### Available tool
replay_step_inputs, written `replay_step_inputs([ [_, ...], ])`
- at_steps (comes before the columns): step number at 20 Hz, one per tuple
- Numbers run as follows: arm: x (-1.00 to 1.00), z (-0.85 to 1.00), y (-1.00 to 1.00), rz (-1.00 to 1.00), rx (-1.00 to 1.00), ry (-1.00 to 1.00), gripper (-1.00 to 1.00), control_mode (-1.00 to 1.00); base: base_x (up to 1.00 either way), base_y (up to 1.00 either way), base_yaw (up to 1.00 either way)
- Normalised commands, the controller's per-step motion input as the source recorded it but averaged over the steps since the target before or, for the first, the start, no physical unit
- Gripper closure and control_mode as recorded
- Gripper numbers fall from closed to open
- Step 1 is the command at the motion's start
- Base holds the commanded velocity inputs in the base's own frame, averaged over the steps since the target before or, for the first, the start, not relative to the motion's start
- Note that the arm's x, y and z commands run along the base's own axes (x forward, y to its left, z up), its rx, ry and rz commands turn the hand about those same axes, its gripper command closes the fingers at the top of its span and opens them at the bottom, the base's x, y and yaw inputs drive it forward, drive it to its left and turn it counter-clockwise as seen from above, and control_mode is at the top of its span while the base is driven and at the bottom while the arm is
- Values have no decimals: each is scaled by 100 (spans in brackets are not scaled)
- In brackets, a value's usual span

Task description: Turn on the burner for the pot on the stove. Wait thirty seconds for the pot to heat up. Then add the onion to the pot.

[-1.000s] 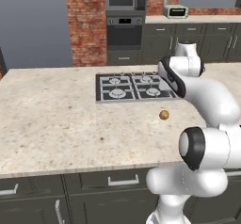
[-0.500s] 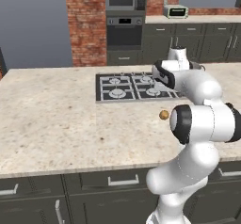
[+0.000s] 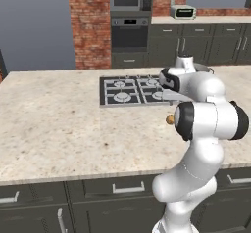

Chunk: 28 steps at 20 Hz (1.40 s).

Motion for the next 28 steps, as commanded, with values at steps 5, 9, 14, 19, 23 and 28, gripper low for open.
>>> replay_step_inputs([
  [5, 25, -28, 0, 0, 3, 0, -100, -100, 0, 0, 0],
  [9, 28, -34, 0, 2, 5, 4, -100, -100, 0, 0, 0],
  [14, 32, -26, 0, 7, 2, 1, -100, -100, 0, 0, 0],
  [19, 49, -7, -5, 7, 0, 1, -100, -100, 0, 0, 0],
  [23, 7, 0, -1, 1, 0, 6, -100, -100, 0, 0, 0],
  [28, -9, -15, 0, 0, 0, 13, -100, -100, 0, 0, 0],
])
